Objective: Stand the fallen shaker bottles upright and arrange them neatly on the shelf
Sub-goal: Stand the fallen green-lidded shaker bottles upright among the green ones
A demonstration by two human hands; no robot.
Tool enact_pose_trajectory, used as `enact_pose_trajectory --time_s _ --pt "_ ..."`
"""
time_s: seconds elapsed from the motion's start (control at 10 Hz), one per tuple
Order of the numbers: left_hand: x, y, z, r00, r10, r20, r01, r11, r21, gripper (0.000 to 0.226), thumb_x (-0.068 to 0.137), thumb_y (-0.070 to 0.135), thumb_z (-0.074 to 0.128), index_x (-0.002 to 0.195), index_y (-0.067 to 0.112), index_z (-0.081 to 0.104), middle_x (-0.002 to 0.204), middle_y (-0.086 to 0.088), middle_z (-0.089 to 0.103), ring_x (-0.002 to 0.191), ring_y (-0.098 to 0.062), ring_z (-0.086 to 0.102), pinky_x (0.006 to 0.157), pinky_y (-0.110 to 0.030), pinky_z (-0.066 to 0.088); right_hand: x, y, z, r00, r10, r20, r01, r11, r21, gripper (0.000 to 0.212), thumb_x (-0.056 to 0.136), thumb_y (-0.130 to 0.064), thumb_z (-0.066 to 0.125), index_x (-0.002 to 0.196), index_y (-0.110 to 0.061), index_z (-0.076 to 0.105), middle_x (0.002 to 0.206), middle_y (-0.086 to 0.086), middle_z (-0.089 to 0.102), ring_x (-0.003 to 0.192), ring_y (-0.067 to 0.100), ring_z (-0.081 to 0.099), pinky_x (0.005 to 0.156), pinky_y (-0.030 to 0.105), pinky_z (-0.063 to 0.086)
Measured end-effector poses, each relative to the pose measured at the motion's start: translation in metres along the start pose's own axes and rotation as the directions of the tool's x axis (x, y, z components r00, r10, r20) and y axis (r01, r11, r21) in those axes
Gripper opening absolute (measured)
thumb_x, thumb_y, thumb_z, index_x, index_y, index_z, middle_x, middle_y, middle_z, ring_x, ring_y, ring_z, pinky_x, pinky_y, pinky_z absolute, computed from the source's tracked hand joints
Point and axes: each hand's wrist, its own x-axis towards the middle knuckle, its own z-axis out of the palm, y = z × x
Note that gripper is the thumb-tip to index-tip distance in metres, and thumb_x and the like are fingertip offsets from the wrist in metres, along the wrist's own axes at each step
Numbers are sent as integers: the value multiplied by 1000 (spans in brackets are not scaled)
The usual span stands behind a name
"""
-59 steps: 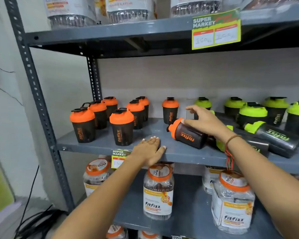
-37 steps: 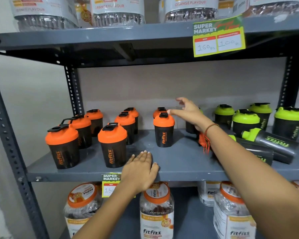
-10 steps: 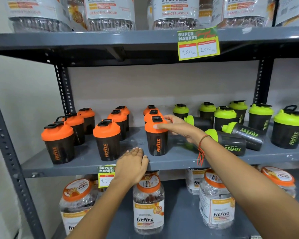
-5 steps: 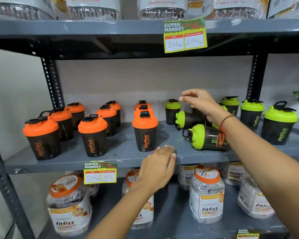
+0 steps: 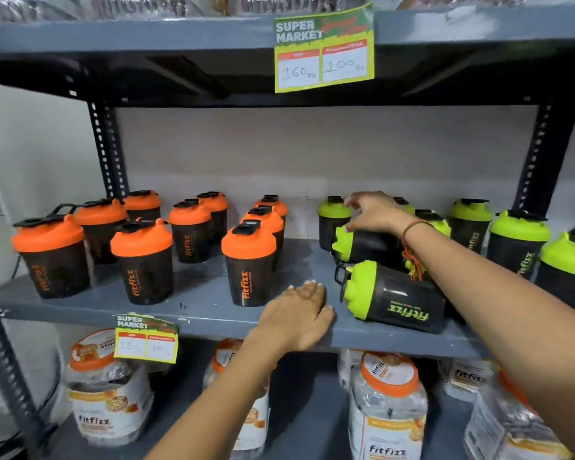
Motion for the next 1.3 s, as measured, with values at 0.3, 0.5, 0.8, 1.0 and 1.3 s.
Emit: enact_pose_trajectory --time_s 0.3,0.5,0.8,1.0,1.3 --pt "-1 0 4 1000 2 -29 -1 1000 30 62 100 44 21 153 12 17 161 -5 16 148 -12 10 118 -29 2 37 5 20 921 116 373 29 931 -363 94 62 -50 86 134 -10 41 131 15 56 113 34 58 93 42 52" --pt "-1 1 3 998 10 -59 -9 1000 13 61 100 44 23 153 12 19 161 -5 19 148 -11 11 119 -29 2 42 3 30 905 114 410 70 910 -408 97 53 -55 88 128 -15 41 114 9 58 99 31 60 87 42 54" --pt "-1 0 2 998 7 -64 -7 1000 11 60 101 43 23 153 12 20 161 -5 19 147 -12 12 119 -30 1 46 4 30 930 29 367 100 940 -327 103 47 -59 86 134 -20 46 113 4 61 94 26 59 81 35 54" --pt "-2 -1 1 999 -2 -51 3 1000 13 60 101 42 22 153 12 20 161 -5 19 147 -12 12 119 -30 1 43 10 7 962 9 271 -48 990 135 84 60 -52 86 128 -19 50 118 2 60 108 23 58 85 32 52" --pt "-3 1 1 999 -11 -39 11 1000 12 61 100 43 21 153 13 18 161 -5 17 147 -11 11 119 -31 2 32 21 -1 959 25 282 -216 708 673 41 73 -36 80 110 -25 67 110 -9 72 104 5 63 72 19 48"
